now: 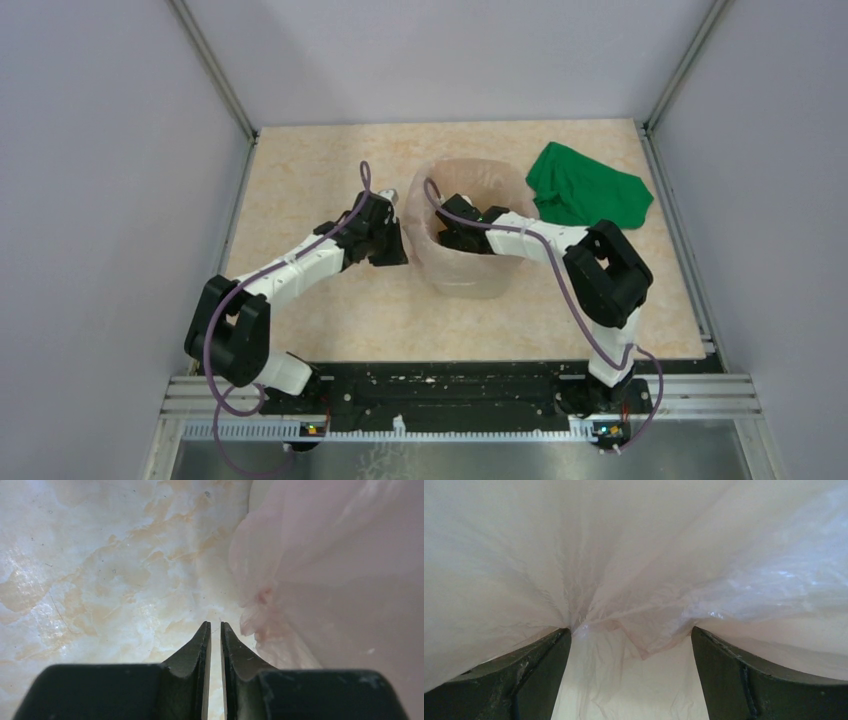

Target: Put the trash bags into the trash bin

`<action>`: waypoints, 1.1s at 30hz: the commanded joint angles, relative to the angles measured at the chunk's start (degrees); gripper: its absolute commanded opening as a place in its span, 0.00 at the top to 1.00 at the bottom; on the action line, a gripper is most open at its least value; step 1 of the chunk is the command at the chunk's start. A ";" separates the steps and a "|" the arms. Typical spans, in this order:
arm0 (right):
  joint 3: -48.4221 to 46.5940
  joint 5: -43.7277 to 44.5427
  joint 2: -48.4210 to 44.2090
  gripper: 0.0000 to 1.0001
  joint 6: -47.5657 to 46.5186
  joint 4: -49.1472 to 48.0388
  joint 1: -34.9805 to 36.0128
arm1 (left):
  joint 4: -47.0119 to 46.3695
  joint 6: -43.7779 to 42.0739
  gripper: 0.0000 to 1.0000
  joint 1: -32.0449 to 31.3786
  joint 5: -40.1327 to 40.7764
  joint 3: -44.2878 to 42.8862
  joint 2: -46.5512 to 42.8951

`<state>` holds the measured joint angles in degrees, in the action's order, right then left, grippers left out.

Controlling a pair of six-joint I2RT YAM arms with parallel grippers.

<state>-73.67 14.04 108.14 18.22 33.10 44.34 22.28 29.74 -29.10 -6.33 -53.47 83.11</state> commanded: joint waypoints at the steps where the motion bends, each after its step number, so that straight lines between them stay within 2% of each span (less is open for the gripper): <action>1: -1.57 -2.14 3.09 0.10 0.20 1.47 -1.20 | -1.80 -1.56 0.82 0.23 -2.79 -2.50 -0.18; 12: -3.04 -3.31 1.74 0.10 0.17 3.50 -1.22 | -3.87 -1.95 0.84 -0.13 -9.08 -5.81 6.96; 33: -4.26 -3.09 0.53 0.10 0.50 5.04 -1.25 | 0.69 -6.91 0.84 -6.74 -3.87 -8.75 16.02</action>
<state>-75.66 10.83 108.95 18.65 37.45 43.55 22.70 24.97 -34.13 -11.18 -60.10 97.76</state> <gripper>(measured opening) 0.901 0.161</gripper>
